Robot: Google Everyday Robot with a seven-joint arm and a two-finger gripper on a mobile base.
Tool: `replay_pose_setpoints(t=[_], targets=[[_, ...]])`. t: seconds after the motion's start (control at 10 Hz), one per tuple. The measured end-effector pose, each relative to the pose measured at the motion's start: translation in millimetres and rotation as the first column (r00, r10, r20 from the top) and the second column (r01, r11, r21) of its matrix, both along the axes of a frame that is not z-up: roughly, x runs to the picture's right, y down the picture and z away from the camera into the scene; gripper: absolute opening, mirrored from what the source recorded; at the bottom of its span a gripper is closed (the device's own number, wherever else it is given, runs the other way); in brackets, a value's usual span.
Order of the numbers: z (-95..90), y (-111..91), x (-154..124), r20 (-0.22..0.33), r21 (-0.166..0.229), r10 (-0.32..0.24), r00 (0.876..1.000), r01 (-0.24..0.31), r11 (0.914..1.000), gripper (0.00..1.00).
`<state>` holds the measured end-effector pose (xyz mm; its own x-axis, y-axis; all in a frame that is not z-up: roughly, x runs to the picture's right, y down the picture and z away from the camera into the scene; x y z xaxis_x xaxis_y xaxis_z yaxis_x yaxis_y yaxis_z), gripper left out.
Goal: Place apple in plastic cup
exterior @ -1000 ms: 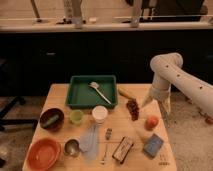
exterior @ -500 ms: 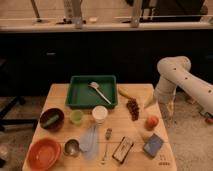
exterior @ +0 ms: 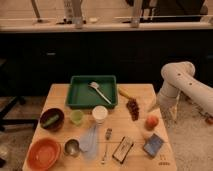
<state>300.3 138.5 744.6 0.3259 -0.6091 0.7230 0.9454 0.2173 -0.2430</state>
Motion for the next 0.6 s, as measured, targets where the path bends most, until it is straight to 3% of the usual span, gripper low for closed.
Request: replay_pose_setpoints(t=[0.3, 0.6], targets=[[8.9, 17, 5, -0.017, -0.05, -0.058, 0.998, 0.057, 0.9971, 0.8], [12.0, 19, 3, -0.01, -0.058, -0.069, 0.998, 0.068, 0.996, 0.8]])
